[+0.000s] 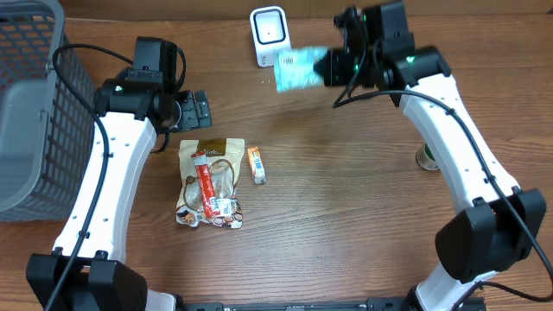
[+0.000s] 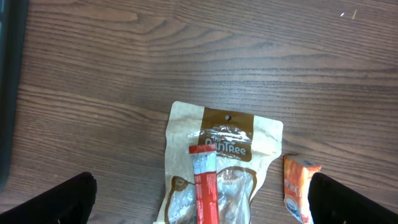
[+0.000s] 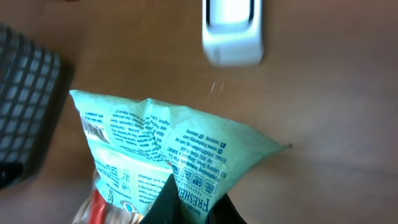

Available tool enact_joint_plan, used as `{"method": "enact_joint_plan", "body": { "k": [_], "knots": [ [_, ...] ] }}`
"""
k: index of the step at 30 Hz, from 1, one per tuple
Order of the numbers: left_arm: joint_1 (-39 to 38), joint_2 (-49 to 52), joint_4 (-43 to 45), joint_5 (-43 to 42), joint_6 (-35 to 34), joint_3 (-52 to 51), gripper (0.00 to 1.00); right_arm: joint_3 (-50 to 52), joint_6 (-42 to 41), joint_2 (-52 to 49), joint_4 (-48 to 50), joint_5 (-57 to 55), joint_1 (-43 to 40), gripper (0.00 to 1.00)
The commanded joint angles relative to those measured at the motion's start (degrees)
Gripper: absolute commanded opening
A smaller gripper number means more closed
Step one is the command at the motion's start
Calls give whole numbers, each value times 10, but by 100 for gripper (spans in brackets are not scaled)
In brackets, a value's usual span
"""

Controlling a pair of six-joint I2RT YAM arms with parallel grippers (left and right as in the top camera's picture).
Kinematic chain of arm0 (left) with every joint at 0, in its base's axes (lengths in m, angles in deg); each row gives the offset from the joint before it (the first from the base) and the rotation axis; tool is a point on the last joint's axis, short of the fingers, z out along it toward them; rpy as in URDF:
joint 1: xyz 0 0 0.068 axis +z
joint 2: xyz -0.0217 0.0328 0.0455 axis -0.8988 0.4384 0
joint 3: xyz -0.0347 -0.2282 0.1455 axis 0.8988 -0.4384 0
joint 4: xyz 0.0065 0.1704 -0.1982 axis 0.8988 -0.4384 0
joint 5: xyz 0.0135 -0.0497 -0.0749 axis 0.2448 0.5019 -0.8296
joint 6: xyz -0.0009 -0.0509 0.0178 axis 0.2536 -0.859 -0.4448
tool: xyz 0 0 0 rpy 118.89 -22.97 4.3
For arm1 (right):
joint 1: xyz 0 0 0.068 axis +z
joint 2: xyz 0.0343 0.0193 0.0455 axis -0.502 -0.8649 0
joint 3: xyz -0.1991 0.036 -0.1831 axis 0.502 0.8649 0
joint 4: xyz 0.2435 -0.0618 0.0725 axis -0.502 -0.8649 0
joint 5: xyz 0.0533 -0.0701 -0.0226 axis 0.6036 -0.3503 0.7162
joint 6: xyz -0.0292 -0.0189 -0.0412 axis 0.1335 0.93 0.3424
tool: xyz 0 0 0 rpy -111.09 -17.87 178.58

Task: Scan the item barcode
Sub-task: 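Move the teal packet around in front of the scanner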

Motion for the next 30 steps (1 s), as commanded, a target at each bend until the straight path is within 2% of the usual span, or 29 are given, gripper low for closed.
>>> {"method": "enact_joint_plan", "body": {
  "k": [1,3,4,8,9,12,17,25,30],
  "knots": [
    [-4,3,0,-3,-8,10,100,-97,43,29,8,-119,19,3],
    [-4,3,1,-3,-8,10,100,-134,74,29,28,-160,28,3],
    [-4,3,1,-3,-8,10,100,-147,117,29,56,-174,34,4],
    [-4,3,0,-3,-8,10,100,-145,229,23,127,-214,55,4],
    [-4,3,1,-3,-8,10,100,-143,276,11,154,-261,67,4],
    [-4,3,1,-3,-8,10,100,-143,316,-16,188,-322,82,4],
    [-4,3,1,-3,-8,10,100,-143,371,-73,239,-360,97,4],
    [-4,3,1,-3,-8,10,100,-143,410,-186,371,-423,109,4],
    [-4,3,0,-3,-8,10,100,-143,517,-260,480,-460,122,4]
  ]
}}
